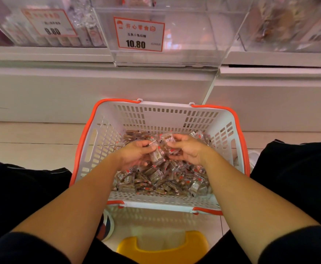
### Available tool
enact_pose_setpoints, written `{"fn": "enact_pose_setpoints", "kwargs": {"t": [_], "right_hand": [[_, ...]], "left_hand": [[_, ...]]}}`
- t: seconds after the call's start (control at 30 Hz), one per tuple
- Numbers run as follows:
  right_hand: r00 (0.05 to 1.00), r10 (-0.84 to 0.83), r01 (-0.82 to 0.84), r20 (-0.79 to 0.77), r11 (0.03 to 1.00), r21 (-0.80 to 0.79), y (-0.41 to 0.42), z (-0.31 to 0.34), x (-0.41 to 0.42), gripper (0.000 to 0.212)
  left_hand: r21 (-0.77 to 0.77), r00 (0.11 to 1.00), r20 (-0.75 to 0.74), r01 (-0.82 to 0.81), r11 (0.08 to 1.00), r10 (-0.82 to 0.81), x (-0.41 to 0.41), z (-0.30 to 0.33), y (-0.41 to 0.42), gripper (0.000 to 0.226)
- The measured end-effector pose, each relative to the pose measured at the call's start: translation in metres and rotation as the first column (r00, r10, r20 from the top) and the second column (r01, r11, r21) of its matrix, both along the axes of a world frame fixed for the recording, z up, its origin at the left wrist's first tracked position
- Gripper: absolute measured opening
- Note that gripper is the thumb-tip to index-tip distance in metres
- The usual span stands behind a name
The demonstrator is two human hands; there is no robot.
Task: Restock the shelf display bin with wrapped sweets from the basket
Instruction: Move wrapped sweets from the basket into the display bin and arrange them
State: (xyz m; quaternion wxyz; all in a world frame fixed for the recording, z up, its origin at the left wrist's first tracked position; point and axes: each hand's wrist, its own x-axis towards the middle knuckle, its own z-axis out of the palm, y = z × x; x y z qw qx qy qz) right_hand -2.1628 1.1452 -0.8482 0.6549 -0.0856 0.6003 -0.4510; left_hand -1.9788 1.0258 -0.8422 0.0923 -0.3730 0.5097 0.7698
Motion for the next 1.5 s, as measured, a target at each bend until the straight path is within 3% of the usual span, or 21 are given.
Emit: {"fn": "enact_pose_setpoints", "kwargs": {"t": [0.1,0.17,0.33,0.43,0.57,0.7,0.9,1.0,1.1,1.17,1.27,1.4,1.5], "right_hand": [[0.986,-0.162,0.163,0.051,0.987,-0.015,0.001,-0.004,-0.004,0.033],[0.964,-0.237,0.242,0.117,0.97,-0.035,0.0,-0.003,-0.005,0.033],[0.911,-0.376,0.393,0.17,0.917,-0.073,-0.004,0.002,-0.003,0.049],[0.916,-0.365,0.386,0.168,0.915,-0.118,-0.007,0.006,0.0,0.048],[0.973,-0.139,0.106,-0.186,0.978,-0.177,-0.016,0.014,0.01,0.051],[0.877,0.039,-0.134,-0.479,0.977,-0.165,-0.02,0.024,0.014,0.055],[0.701,0.283,-0.428,-0.655,0.901,-0.069,-0.023,0.039,0.015,0.059],[0.679,0.211,-0.396,-0.703,0.912,-0.109,-0.025,0.042,0.018,0.086],[0.781,0.097,-0.259,-0.617,0.949,-0.179,-0.026,0.044,0.022,0.108],[0.853,0.007,-0.143,-0.522,0.965,-0.22,-0.026,0.043,0.023,0.107],[0.901,-0.093,-0.014,-0.424,0.97,-0.243,-0.028,0.042,0.027,0.103],[0.858,-0.021,-0.096,-0.514,0.975,-0.199,-0.03,0.041,0.035,0.092],[0.798,0.003,-0.157,-0.603,0.966,-0.203,-0.033,0.045,0.04,0.087]], "left_hand": [[-0.185,0.976,0.065,-0.195,0.963,0.21,0.0,-0.009,-0.002,0.013],[-0.245,0.915,0.091,-0.363,0.899,0.394,-0.001,-0.014,-0.006,0.011],[-0.129,0.818,0.099,-0.554,0.823,0.566,-0.006,-0.007,-0.013,0.012],[-0.099,0.847,0.099,-0.514,0.852,0.522,-0.01,0.001,-0.01,0.013],[0.121,0.91,0.024,-0.414,0.902,0.414,-0.017,0.013,0.0,0.033],[0.21,0.921,-0.042,-0.37,0.905,0.387,-0.025,0.02,0.005,0.052],[0.101,0.911,-0.108,-0.389,0.916,0.399,-0.031,0.019,0.01,0.048],[-0.008,0.915,-0.109,-0.391,0.92,0.388,-0.036,0.02,0.01,0.041],[-0.054,0.89,-0.116,-0.449,0.892,0.441,-0.041,0.02,0.009,0.026],[-0.056,0.876,-0.146,-0.47,0.881,0.459,-0.042,0.021,0.01,0.014],[-0.091,0.875,-0.186,-0.469,0.879,0.448,-0.045,0.02,0.012,0.018],[-0.121,0.862,-0.183,-0.496,0.86,0.472,-0.052,0.024,0.014,0.032],[-0.239,0.836,-0.177,-0.549,0.801,0.519,-0.057,0.029,0.015,0.041]]}}
